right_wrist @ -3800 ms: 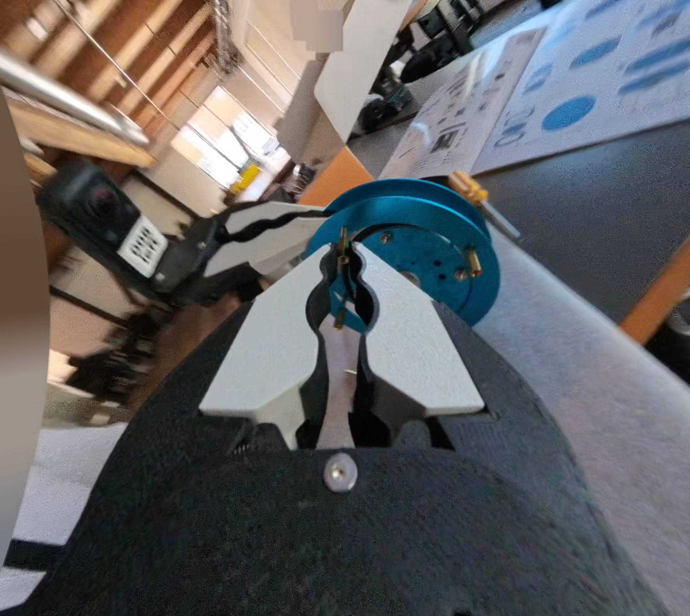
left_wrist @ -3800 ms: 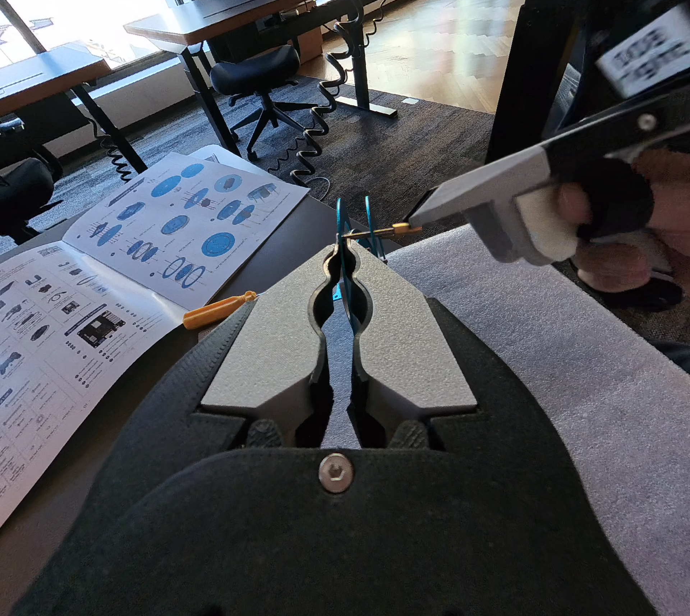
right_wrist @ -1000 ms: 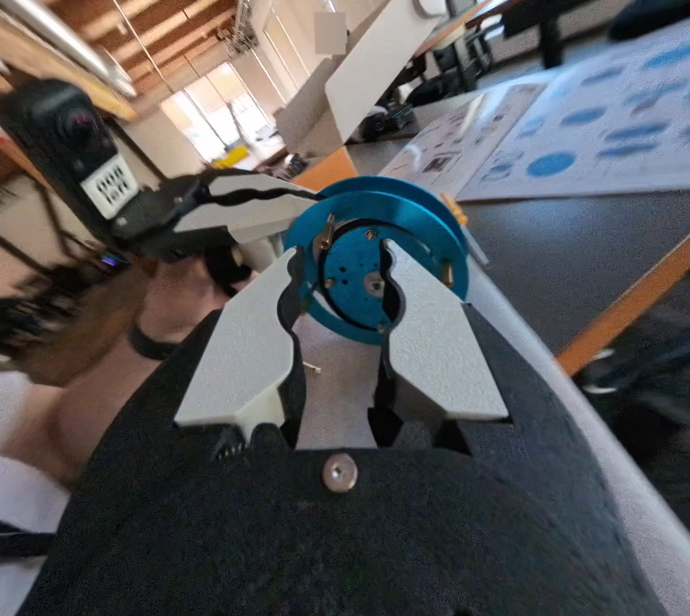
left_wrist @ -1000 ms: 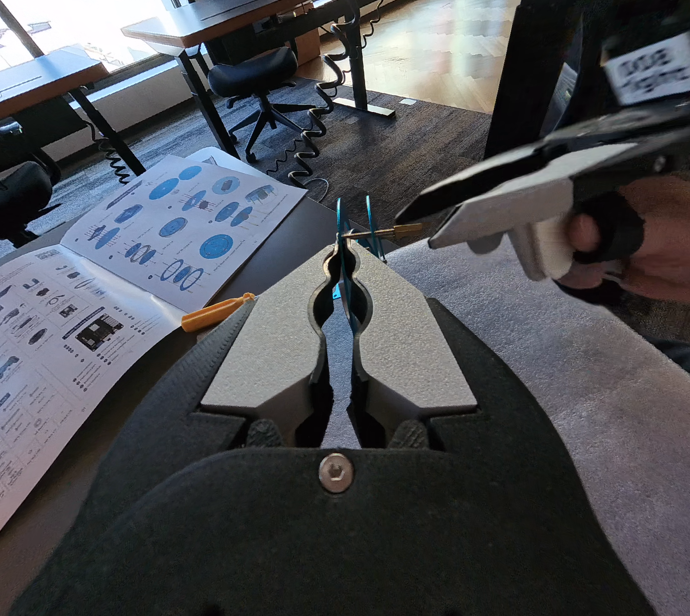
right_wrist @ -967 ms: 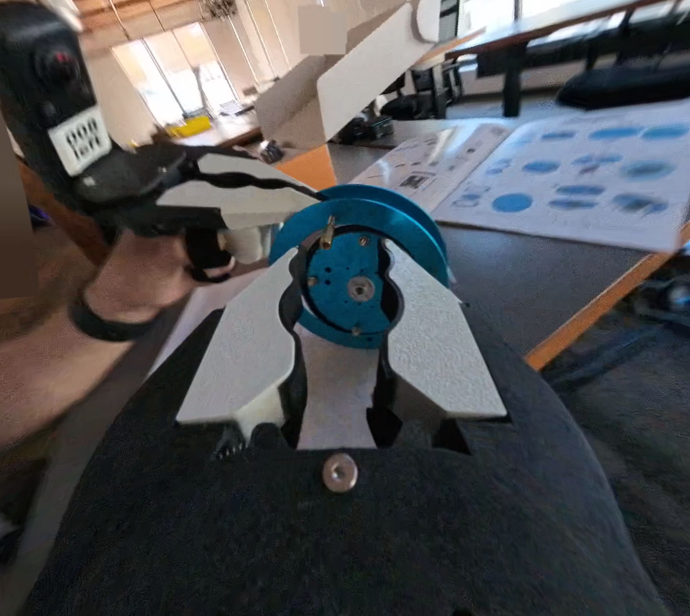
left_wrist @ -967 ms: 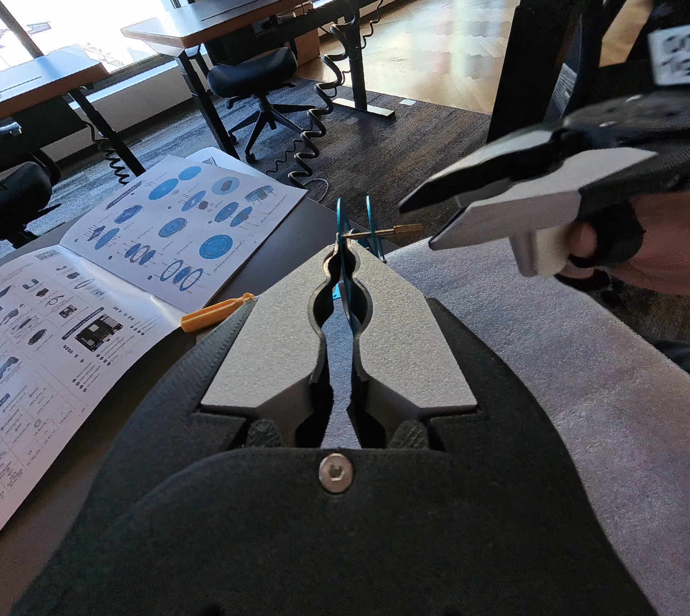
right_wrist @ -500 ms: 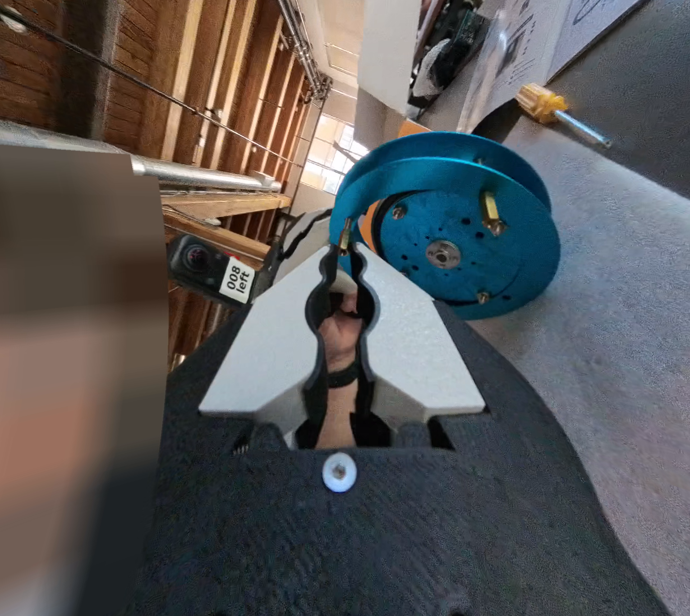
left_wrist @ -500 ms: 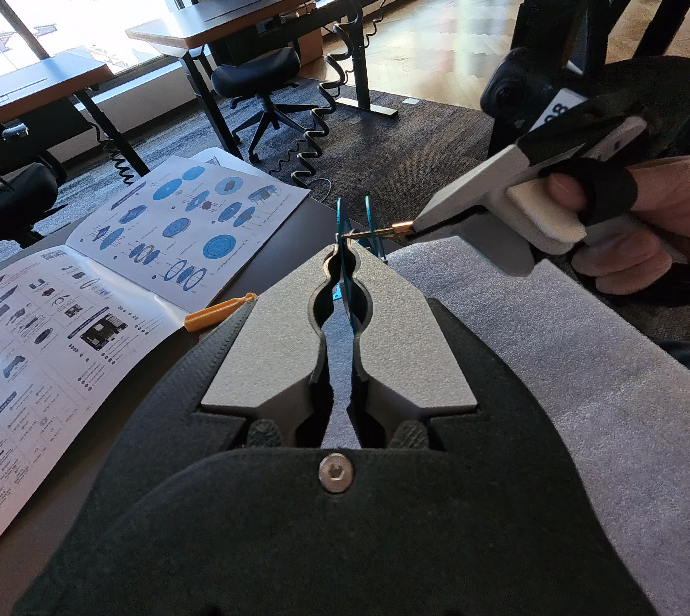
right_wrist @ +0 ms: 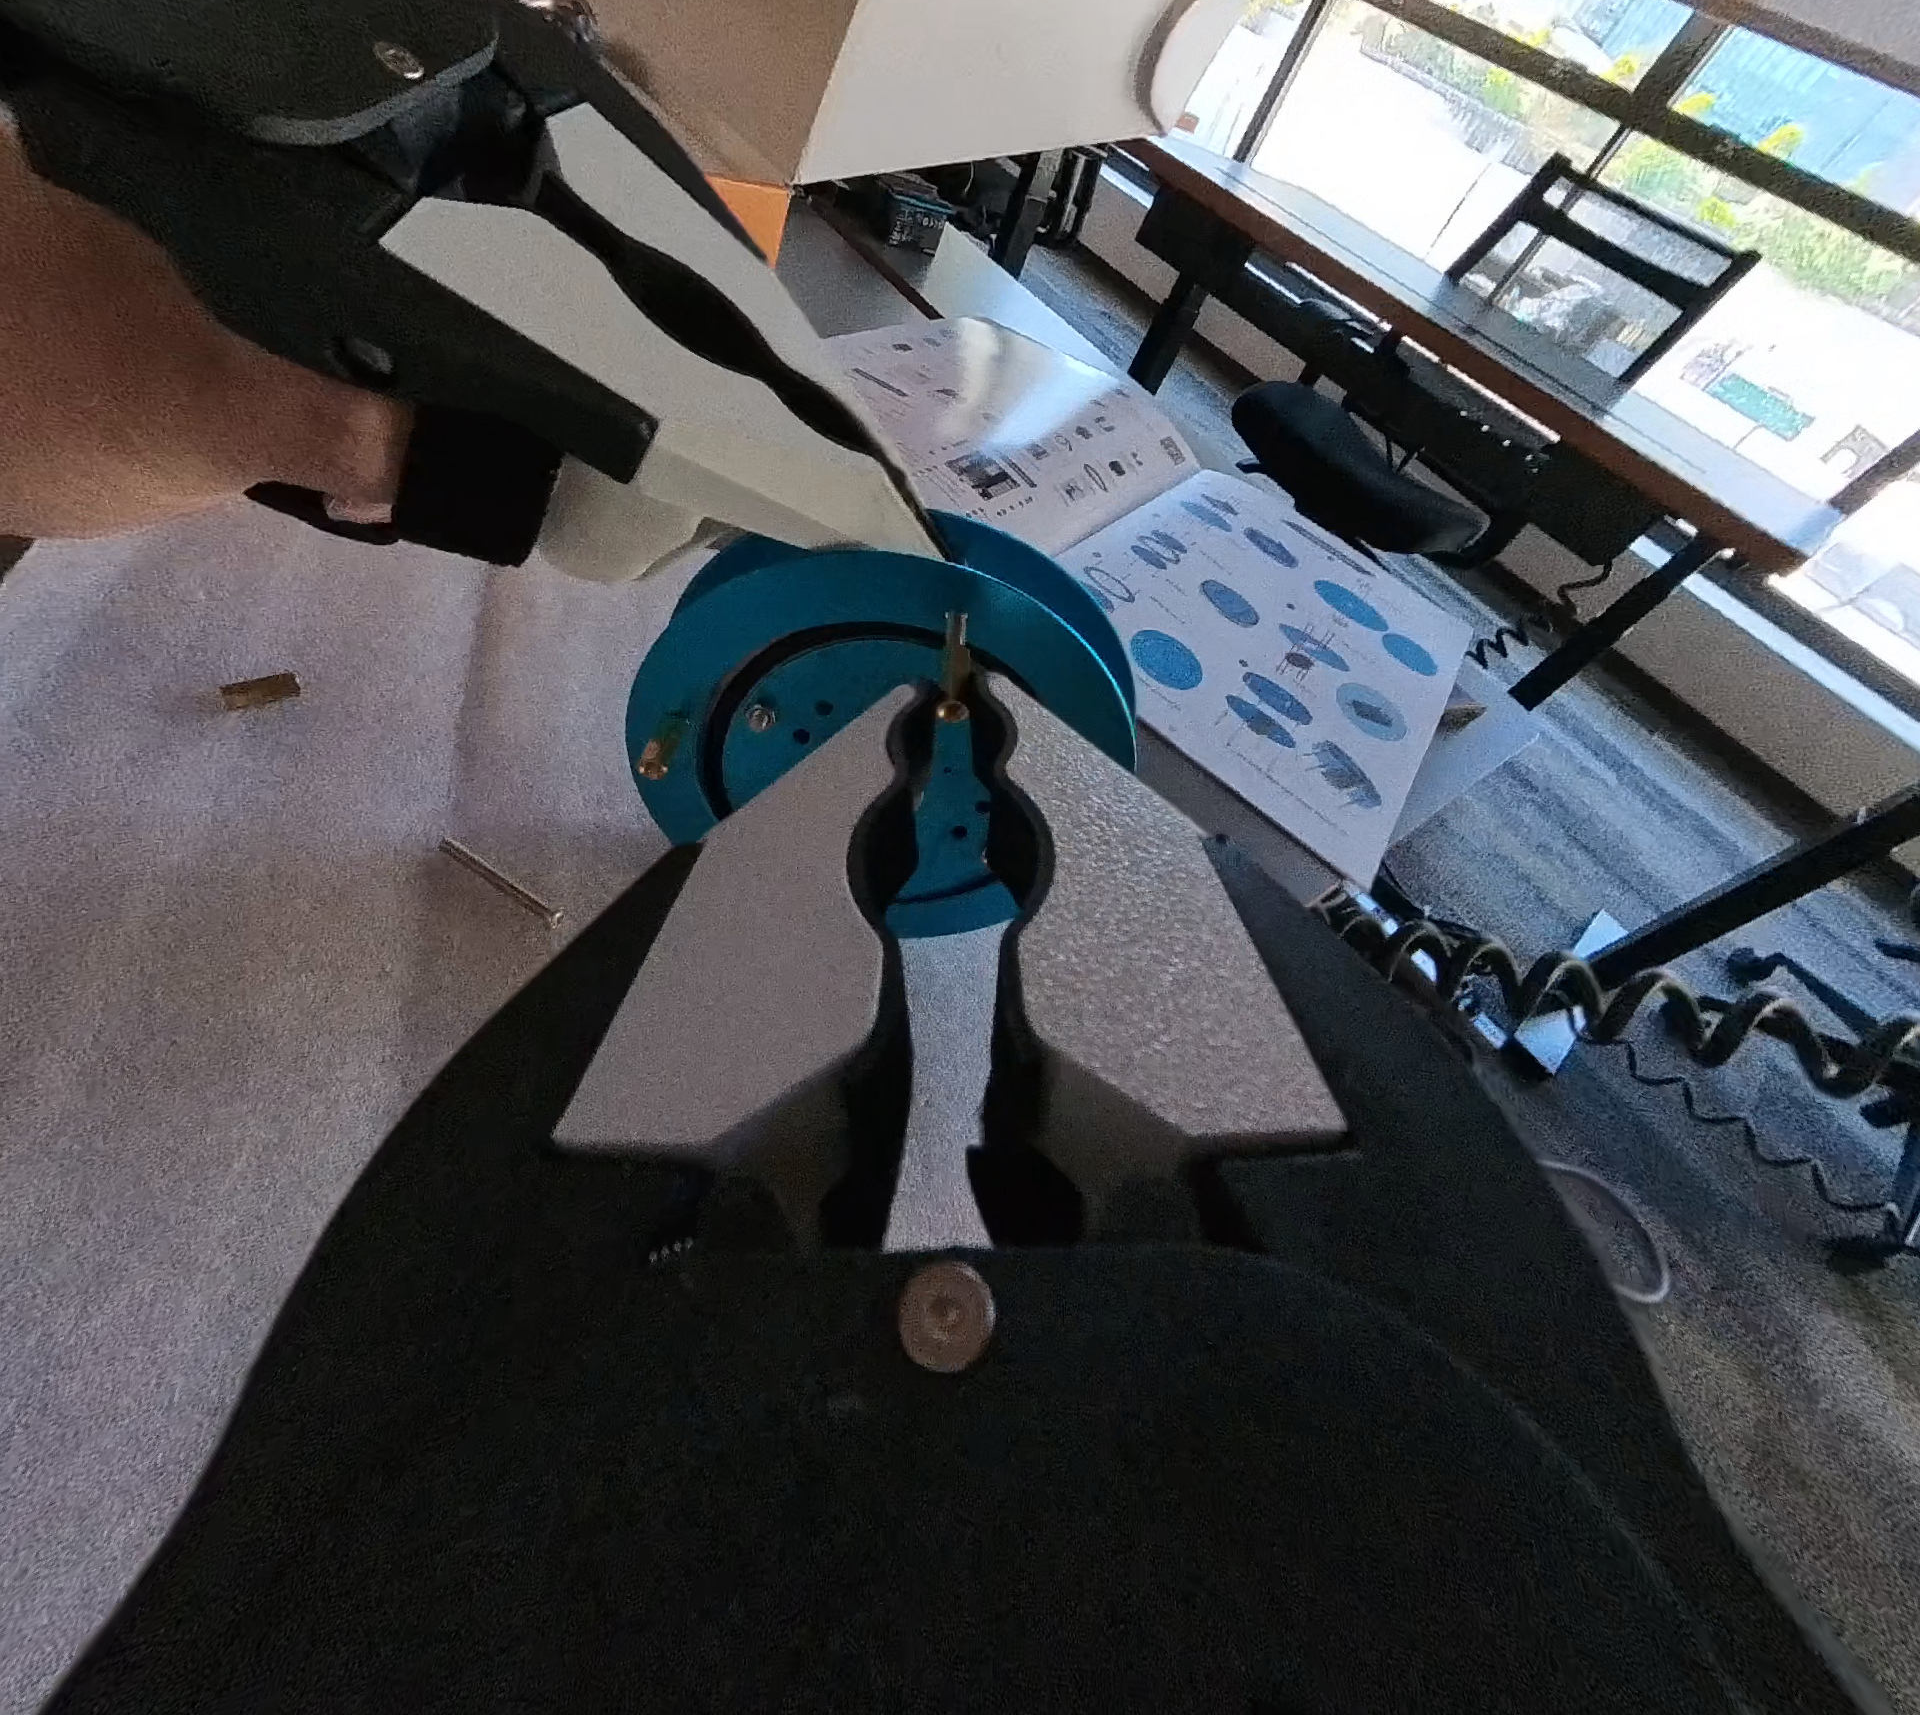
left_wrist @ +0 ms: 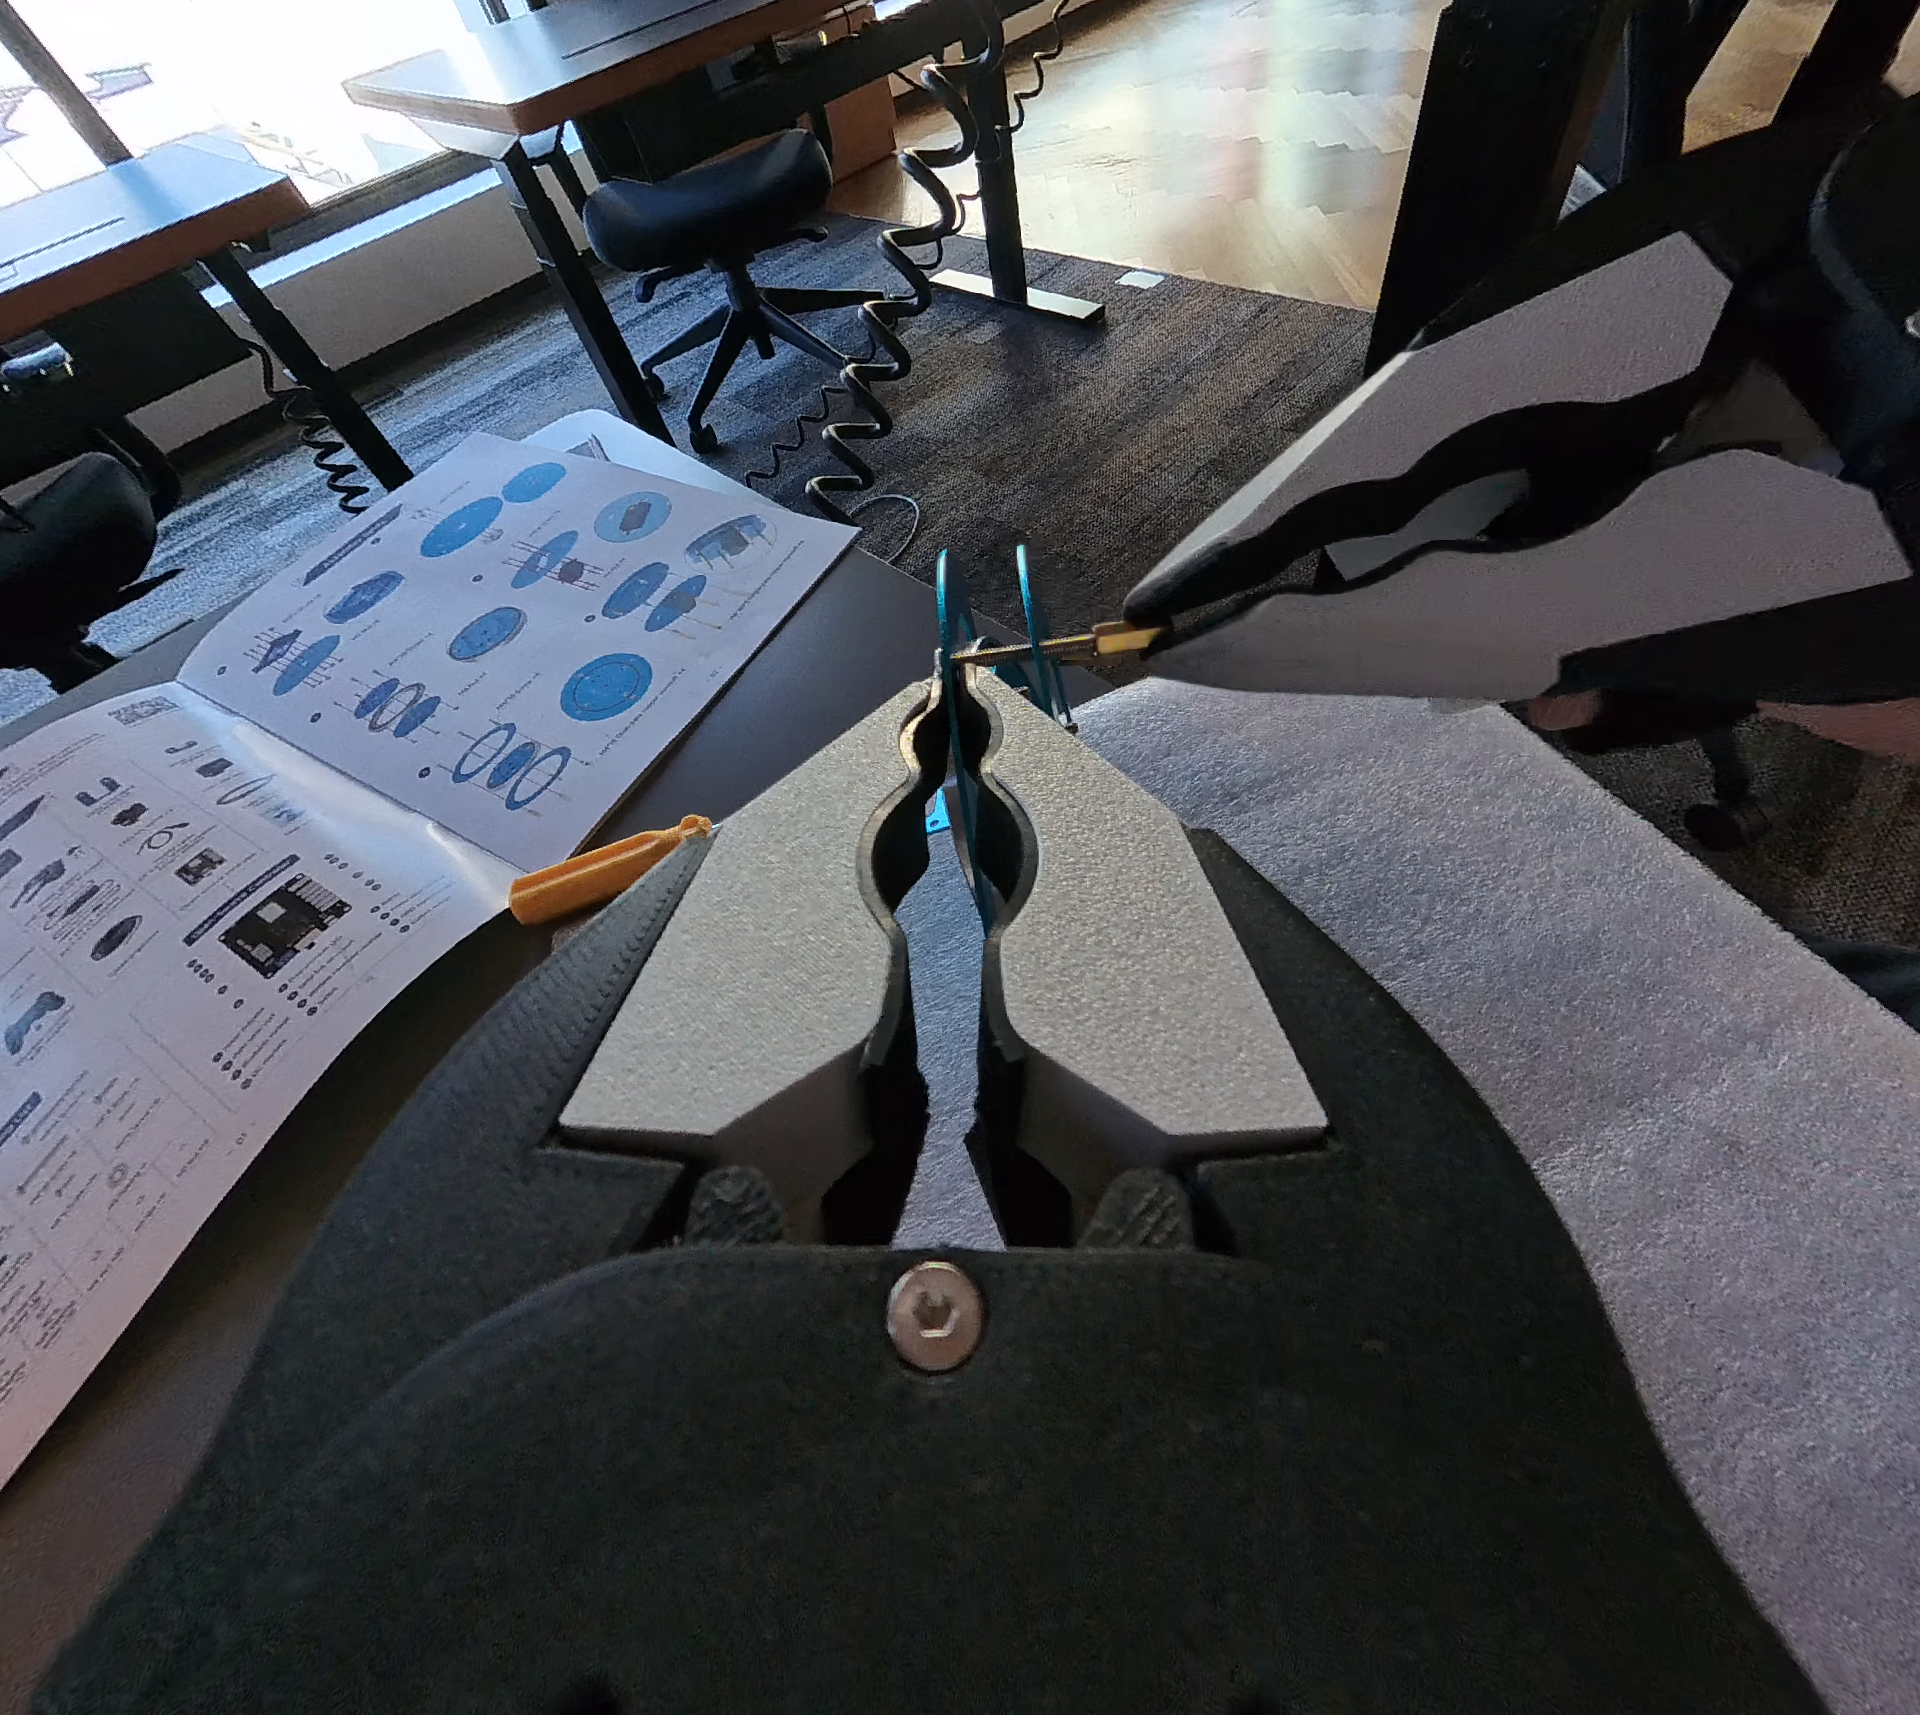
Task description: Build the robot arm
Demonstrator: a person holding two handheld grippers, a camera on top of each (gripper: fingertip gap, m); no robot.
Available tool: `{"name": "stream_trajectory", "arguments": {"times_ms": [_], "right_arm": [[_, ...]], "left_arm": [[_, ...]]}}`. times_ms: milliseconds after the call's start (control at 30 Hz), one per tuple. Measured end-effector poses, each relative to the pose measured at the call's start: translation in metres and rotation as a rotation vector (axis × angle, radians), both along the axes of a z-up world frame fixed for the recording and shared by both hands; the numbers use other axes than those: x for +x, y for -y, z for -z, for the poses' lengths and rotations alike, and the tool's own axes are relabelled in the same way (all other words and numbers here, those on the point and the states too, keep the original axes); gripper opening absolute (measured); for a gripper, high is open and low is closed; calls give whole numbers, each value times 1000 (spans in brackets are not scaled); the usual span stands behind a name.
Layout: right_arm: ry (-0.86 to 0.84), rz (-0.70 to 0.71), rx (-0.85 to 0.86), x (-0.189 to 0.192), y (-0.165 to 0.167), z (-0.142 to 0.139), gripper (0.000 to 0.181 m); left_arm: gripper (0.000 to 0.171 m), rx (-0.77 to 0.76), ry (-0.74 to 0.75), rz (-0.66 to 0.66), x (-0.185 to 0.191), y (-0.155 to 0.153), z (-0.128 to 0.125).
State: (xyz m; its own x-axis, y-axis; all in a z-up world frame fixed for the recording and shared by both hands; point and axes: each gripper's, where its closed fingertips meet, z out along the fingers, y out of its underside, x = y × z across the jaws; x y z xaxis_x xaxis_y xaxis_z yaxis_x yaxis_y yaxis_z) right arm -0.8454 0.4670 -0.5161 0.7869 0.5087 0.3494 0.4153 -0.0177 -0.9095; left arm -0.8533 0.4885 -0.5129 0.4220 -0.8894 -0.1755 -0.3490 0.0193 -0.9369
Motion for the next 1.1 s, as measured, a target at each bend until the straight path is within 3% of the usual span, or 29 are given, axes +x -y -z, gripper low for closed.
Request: {"name": "stream_trajectory", "arguments": {"times_ms": [67,133,233,267,300,367,433,467,533,600,700,767,867,900,933,1000,1100], "right_arm": [[-159,5,-87,2,-2,-1,4],[-578,-44,-320,-2,-2,0,4],[-1390,-235,-811,-2,0,1,4],[-1536,-296,-886,0,1,2,5],[-1563,-340,-882,0,2,3,6],[-1291,-323,-745,-8,8,8,11],[-844,-200,-487,-4,5,14,31],[-652,-150,-336,0,3,10,32],[-330,-98,-86,2,5,-2,27],[-101,-72,24,-2,4,-3,7],[-78,-57,17,-5,0,-5,2],[-281,-68,-104,-3,-3,-6,0],[-718,-143,-343,1,-4,-9,0],[-762,-164,-352,5,-4,-11,0],[-749,-172,-312,9,-4,-14,4],[-557,-125,-192,18,-5,-10,26],[-225,-144,9,11,4,-7,25]], "left_arm": [[0,1,-1,-7,-1,-1,0],[0,1,-2,-12,-2,-3,0],[0,-6,3,-7,-2,-2,0],[0,-3,1,-5,-1,-2,0],[0,0,0,-3,0,-1,0],[0,1,-1,3,0,0,0],[0,-4,2,0,0,-1,0],[0,-8,4,1,0,-1,0],[0,-6,4,2,0,0,0],[0,-1,1,4,0,0,0],[0,-3,0,-2,-1,-1,0],[0,-7,5,0,-1,-1,1],[0,-2,3,2,0,-1,1],[0,-4,5,2,0,-1,1],[0,-5,4,0,-1,-1,1],[0,-11,8,0,-1,-2,1],[0,-6,5,2,0,-1,0]]}}
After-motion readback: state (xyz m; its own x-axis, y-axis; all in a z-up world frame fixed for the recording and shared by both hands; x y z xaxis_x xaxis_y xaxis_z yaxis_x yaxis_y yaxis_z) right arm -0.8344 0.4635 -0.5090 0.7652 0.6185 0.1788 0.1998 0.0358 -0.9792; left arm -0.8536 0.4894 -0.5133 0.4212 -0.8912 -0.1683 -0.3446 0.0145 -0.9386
